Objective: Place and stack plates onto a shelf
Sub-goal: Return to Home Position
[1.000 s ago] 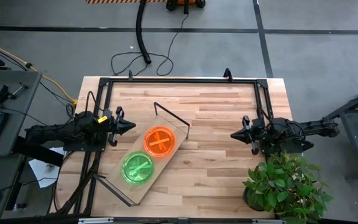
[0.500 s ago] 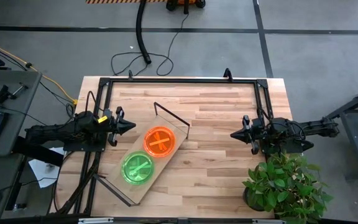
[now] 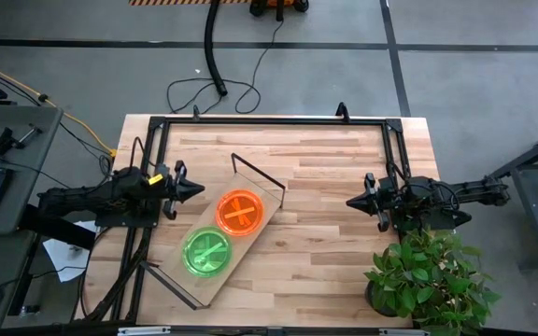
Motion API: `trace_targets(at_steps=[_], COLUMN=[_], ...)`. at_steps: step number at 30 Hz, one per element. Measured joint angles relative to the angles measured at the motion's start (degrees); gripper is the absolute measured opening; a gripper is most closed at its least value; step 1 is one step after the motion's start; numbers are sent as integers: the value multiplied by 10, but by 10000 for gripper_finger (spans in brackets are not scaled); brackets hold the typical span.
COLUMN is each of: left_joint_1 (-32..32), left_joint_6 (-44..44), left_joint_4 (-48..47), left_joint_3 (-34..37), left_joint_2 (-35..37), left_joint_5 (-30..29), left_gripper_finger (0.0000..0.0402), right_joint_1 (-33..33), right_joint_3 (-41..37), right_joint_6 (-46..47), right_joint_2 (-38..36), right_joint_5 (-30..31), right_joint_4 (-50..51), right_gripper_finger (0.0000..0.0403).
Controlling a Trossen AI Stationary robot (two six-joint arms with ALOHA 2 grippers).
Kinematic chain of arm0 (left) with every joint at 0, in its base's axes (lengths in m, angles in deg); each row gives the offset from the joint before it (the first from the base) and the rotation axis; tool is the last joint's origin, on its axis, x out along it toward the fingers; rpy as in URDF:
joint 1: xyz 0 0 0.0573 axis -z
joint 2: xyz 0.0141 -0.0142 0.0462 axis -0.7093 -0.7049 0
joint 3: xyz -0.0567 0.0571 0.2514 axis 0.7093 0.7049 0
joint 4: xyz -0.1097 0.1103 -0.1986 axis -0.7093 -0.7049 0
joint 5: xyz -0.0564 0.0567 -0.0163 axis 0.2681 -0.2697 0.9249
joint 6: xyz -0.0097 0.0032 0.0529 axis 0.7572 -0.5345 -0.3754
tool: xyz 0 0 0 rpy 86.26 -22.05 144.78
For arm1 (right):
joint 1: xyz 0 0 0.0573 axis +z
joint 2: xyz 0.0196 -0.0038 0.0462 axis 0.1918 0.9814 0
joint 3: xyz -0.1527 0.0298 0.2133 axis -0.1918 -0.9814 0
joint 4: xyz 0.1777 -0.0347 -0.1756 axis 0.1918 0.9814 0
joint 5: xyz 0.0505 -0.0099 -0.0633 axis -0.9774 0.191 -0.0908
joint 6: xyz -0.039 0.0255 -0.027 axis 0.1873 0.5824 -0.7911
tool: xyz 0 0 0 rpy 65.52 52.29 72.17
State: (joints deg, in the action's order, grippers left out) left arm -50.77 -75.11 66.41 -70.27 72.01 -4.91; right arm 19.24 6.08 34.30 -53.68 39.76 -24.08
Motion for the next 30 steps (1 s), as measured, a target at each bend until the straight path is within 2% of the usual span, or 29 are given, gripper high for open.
trace_targets(at_steps=[6, 30], left_joint_1=[0, 0], left_joint_6=[0, 0], left_joint_4=[-48, -45], left_joint_3=[0, 0], left_joint_2=[0, -5], left_joint_5=[-2, -4], left_gripper_finger=[0, 0], right_joint_1=[0, 0], right_joint_3=[0, 0], right_joint_6=[0, 0], right_joint_2=[0, 2], right_joint_5=[0, 0], right_joint_4=[0, 0], right_gripper_finger=[0, 0])
